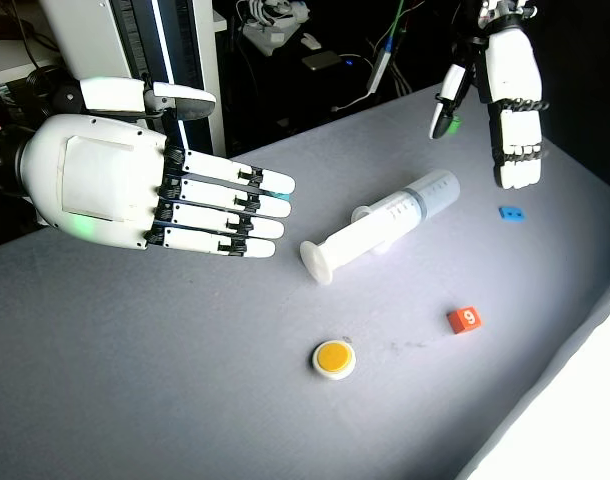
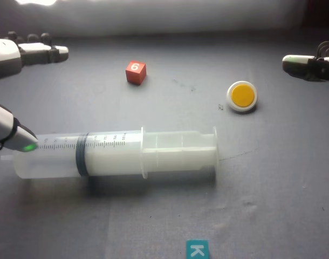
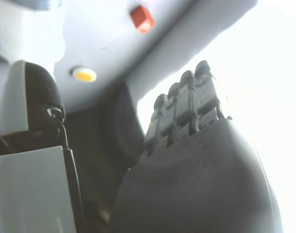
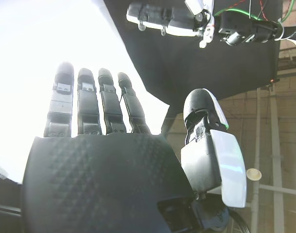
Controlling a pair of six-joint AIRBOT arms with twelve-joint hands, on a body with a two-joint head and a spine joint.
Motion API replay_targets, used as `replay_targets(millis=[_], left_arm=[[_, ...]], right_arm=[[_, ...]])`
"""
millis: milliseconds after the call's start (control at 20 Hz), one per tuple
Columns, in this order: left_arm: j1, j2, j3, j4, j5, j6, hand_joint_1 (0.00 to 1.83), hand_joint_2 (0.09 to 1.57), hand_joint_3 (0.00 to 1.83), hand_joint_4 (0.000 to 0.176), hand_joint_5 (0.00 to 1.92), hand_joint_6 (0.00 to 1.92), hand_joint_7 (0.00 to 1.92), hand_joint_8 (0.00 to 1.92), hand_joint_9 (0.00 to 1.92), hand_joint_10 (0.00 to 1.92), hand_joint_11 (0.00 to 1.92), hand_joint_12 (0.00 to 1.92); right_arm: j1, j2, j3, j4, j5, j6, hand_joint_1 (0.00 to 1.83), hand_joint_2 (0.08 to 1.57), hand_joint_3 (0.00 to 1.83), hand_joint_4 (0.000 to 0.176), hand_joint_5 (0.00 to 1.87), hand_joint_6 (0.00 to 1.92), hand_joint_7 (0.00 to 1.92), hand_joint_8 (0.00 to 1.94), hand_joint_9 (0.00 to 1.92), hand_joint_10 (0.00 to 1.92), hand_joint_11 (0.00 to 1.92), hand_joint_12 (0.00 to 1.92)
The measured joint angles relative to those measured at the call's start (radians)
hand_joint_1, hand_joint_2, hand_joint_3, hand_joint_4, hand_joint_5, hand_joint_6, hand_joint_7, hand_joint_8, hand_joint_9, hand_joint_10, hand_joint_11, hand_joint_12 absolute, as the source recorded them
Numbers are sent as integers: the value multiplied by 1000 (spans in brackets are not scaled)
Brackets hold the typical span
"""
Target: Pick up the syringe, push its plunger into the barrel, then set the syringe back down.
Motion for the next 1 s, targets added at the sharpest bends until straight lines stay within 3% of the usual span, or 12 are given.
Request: replay_targets(millis=[200, 350, 550, 750, 1000], left_arm=[[-41, -30, 8, -89, 106, -2, 1227, 956, 0, 0, 0, 0, 0, 0, 0, 0, 0, 0], [-48, -34, -31, -104, 172, -2, 1229, 961, 0, 0, 0, 0, 0, 0, 0, 0, 0, 0], [-48, -34, -66, -130, 232, -3, 1254, 968, 0, 0, 0, 0, 0, 0, 0, 0, 0, 0], [-48, -63, -45, -129, 293, -2, 1232, 982, 6, 0, 0, 0, 0, 0, 0, 0, 0, 0], [-18, -136, -24, -71, 292, -3, 1255, 984, 5, 0, 0, 0, 0, 0, 0, 0, 2, 1]], right_arm=[[0, 0, 2, 3, 0, -1, 0, 1280, 3, 0, 123, 11, 117, 8, 89, 9, 0, 334], [0, 0, 2, 3, 2, -1, 0, 1282, 2, 0, 139, 10, 129, 7, 93, 8, 0, 384], [0, 0, 2, 8, 6, -2, 0, 1309, 2, 0, 90, 1, 75, 1, 54, 1, 0, 226], [0, 0, 4, 21, 8, -3, 0, 1320, 2, 0, 113, 4, 97, 4, 67, 7, 0, 234], [6, -4, 4, 69, 4, -3, 0, 1330, 2, 0, 94, 1, 70, 3, 31, 2, 0, 101]])
